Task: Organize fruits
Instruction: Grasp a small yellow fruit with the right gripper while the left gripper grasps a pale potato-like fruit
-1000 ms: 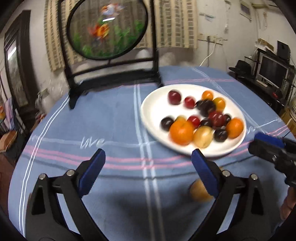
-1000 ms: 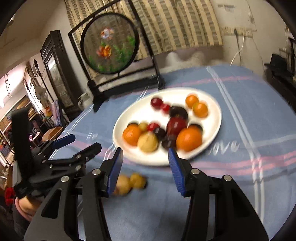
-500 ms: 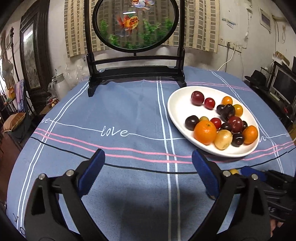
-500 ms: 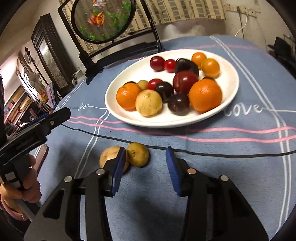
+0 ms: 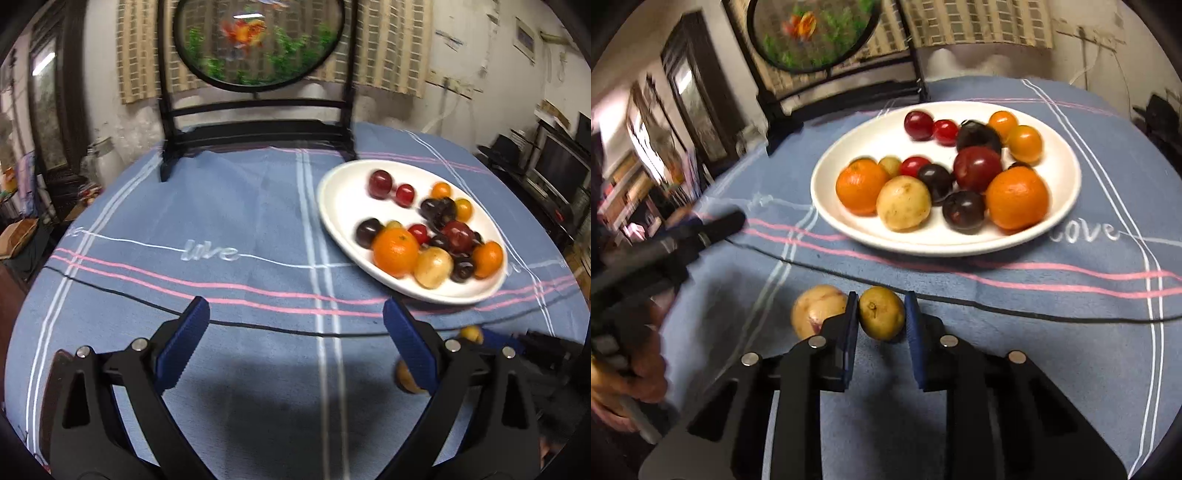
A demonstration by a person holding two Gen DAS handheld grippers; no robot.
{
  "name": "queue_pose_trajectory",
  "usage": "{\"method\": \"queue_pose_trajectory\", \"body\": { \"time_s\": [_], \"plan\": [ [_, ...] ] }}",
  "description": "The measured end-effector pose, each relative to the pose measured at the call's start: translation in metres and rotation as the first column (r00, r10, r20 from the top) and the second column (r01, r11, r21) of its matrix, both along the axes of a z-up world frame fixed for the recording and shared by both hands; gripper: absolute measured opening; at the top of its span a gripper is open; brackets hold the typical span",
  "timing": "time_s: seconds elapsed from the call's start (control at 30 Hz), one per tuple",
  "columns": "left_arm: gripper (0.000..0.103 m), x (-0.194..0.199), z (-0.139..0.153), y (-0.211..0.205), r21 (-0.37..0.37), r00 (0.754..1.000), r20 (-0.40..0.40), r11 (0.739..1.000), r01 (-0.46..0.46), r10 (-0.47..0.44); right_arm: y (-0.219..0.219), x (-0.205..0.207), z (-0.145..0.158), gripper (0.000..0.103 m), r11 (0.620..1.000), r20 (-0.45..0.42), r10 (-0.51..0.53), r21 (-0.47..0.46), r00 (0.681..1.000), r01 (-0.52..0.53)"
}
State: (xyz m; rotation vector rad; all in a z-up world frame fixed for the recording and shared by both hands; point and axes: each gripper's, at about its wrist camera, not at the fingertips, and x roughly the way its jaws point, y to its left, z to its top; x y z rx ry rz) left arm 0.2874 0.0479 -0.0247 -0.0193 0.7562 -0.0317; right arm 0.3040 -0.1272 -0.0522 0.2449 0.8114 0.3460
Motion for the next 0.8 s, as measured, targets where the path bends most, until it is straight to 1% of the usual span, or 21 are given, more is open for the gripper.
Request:
{"method": "queue_pose_trajectory", "body": {
  "time_s": [0.07, 0.17, 0.23, 0.3, 0.37, 0.4, 0.47, 0.53, 0.6, 0.73, 0.8],
  "plan": [
    [0.097, -0.003, -0.001, -0.009, -0.008, 0.998, -0.001, 0.998, 0.06, -0.06, -0.016, -0.006, 0.007, 0.025, 0.999, 0.028, -0.046, 0.029, 0.999, 0.045],
    [0.097, -0.011, -0.003, -0.031, 0.021, 0.989, 0.015, 0.989, 0.146, -0.147, -0.031, -0.012, 0.013, 0.025, 0.995, 0.051, -0.097, 0.037, 0.994, 0.095],
    [0.096, -0.014, -0.008, -0.047, 0.026, 0.975, -0.003, 0.975, 0.22, -0.22, -0.038, -0.015, 0.013, 0.025, 0.992, 0.047, -0.117, 0.059, 0.992, 0.115],
    [0.094, -0.017, -0.015, -0.06, 0.014, 0.958, -0.03, 0.958, 0.285, -0.285, -0.043, -0.015, 0.013, 0.025, 0.989, 0.038, -0.128, 0.074, 0.991, 0.124],
    [0.083, -0.018, -0.021, -0.069, 0.017, 0.945, -0.054, 0.946, 0.324, -0.323, -0.045, -0.015, 0.013, 0.025, 0.988, 0.028, -0.133, 0.084, 0.991, 0.13],
    [0.08, -0.018, -0.024, -0.072, 0.021, 0.939, -0.065, 0.94, 0.339, -0.337, -0.045, -0.014, 0.013, 0.025, 0.988, 0.025, -0.13, 0.086, 0.991, 0.127],
    [0.076, -0.018, -0.031, -0.078, 0.029, 0.932, -0.086, 0.935, 0.354, -0.351, -0.044, -0.015, 0.013, 0.025, 0.988, 0.019, -0.12, 0.095, 0.993, 0.118],
    [0.076, -0.017, -0.037, -0.082, 0.053, 0.933, -0.1, 0.934, 0.353, -0.346, -0.042, -0.017, 0.013, 0.025, 0.989, 0.021, -0.111, 0.096, 0.994, 0.109],
    [0.072, -0.014, -0.041, -0.083, 0.055, 0.931, -0.114, 0.934, 0.354, -0.346, -0.04, -0.017, 0.014, 0.025, 0.99, 0.023, -0.109, 0.093, 0.994, 0.107],
    [0.058, -0.01, -0.049, -0.085, 0.063, 0.929, -0.147, 0.934, 0.351, -0.339, -0.041, -0.017, 0.013, 0.025, 0.989, 0.016, -0.115, 0.095, 0.993, 0.113],
    [0.055, -0.011, -0.051, -0.085, 0.072, 0.929, -0.151, 0.933, 0.352, -0.338, -0.041, -0.016, 0.012, 0.025, 0.989, 0.012, -0.116, 0.094, 0.993, 0.114]
  ]
}}
